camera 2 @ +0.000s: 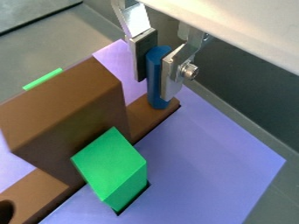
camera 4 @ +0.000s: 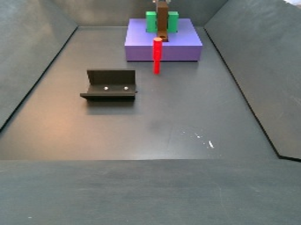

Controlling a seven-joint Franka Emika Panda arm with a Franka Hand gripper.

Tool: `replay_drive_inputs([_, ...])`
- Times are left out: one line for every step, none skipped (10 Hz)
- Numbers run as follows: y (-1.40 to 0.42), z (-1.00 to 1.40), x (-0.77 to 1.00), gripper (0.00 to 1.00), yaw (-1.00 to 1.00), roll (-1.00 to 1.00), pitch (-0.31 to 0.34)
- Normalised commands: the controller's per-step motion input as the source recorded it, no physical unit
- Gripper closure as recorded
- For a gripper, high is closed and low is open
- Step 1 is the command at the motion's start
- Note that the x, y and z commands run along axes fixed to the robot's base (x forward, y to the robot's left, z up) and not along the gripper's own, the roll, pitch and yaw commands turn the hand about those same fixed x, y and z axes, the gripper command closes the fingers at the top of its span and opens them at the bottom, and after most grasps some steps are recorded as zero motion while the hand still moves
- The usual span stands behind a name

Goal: Pick up the blue object. Move up. Place the blue object on the fixture. Regrasp the blue object. Move to above the board. Insert the blue object.
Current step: Insert the blue object.

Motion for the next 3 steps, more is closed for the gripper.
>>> replay_drive_inputs([-0.08, -0.49, 0.02, 1.00, -0.01, 0.07, -0.030])
replay_drive_inputs([-0.01, -0.24, 0.00, 1.00, 0.00, 0.06, 0.000])
replay_drive_inputs([0.00, 0.00, 0.00, 1.00, 0.00, 0.00, 0.000])
